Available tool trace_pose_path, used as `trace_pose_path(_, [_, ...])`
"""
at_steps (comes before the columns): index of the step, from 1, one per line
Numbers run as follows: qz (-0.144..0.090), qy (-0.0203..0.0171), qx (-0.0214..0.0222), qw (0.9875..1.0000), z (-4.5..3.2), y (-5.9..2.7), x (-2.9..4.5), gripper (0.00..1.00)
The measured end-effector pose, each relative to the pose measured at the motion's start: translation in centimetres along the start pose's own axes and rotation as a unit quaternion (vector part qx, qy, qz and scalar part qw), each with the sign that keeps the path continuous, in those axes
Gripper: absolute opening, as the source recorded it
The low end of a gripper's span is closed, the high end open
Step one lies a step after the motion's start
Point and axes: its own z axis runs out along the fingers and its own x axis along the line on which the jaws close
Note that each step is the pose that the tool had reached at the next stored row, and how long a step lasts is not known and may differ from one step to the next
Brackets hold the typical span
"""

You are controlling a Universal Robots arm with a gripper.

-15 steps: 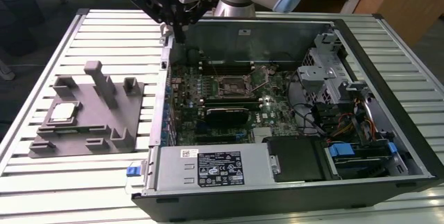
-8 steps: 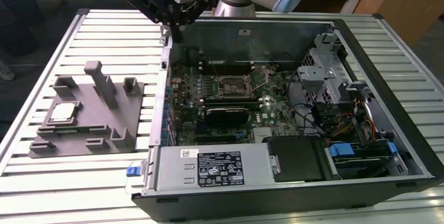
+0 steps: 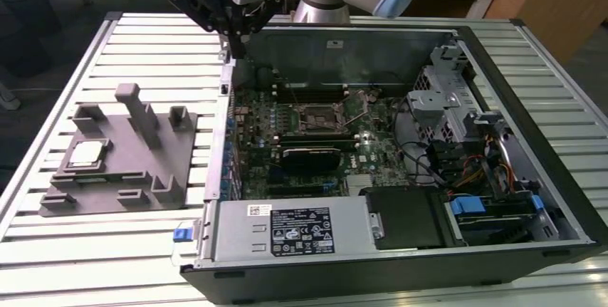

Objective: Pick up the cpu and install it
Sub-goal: 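Reach for the cpu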

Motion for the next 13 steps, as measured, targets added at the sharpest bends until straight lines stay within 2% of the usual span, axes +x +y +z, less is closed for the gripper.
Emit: trace_pose_path(13, [0.000, 0.0000, 0.0000, 1.0000, -0.02, -0.06, 0.82, 0.11])
